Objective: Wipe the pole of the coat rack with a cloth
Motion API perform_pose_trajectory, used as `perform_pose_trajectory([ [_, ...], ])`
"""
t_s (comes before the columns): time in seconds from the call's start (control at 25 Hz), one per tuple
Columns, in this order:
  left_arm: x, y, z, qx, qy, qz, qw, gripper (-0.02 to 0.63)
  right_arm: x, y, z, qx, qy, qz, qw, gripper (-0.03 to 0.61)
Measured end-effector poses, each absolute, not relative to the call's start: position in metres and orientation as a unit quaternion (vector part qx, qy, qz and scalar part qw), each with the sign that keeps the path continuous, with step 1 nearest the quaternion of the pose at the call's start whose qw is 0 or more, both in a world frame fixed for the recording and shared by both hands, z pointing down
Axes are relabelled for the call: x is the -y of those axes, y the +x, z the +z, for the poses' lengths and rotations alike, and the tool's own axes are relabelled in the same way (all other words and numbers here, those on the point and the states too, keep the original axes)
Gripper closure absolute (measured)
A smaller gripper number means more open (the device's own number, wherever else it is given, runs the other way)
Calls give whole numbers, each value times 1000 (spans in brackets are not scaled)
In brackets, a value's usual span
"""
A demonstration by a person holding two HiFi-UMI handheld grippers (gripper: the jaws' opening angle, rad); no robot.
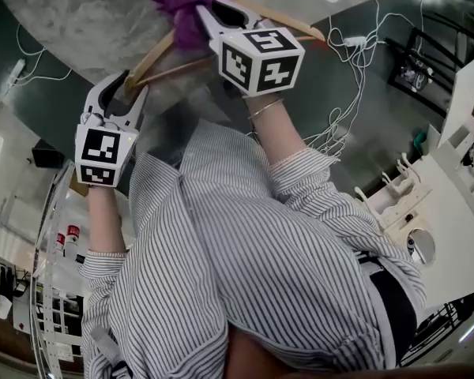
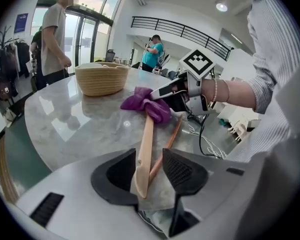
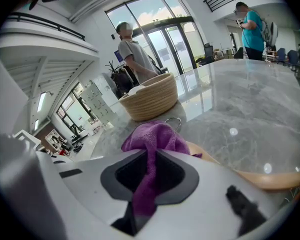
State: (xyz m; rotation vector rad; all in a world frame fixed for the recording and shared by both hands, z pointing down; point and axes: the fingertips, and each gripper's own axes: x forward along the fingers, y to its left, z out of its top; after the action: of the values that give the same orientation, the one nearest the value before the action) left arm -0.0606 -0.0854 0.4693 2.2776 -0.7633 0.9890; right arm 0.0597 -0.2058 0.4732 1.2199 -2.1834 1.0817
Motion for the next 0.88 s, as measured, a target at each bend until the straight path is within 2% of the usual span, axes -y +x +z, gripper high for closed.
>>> perform_pose_trajectory([
  [0.12, 99, -47, 466, 268, 855, 371, 245, 456, 205, 58, 472, 783, 441, 389, 202, 522],
  [0.76, 137, 11, 486, 210, 868, 398, 208, 459, 209, 65, 467, 778, 457, 389, 185, 522],
  [0.88, 140, 13, 488, 211, 865, 410, 198, 513, 209, 67, 466, 777, 461, 388, 183, 522],
])
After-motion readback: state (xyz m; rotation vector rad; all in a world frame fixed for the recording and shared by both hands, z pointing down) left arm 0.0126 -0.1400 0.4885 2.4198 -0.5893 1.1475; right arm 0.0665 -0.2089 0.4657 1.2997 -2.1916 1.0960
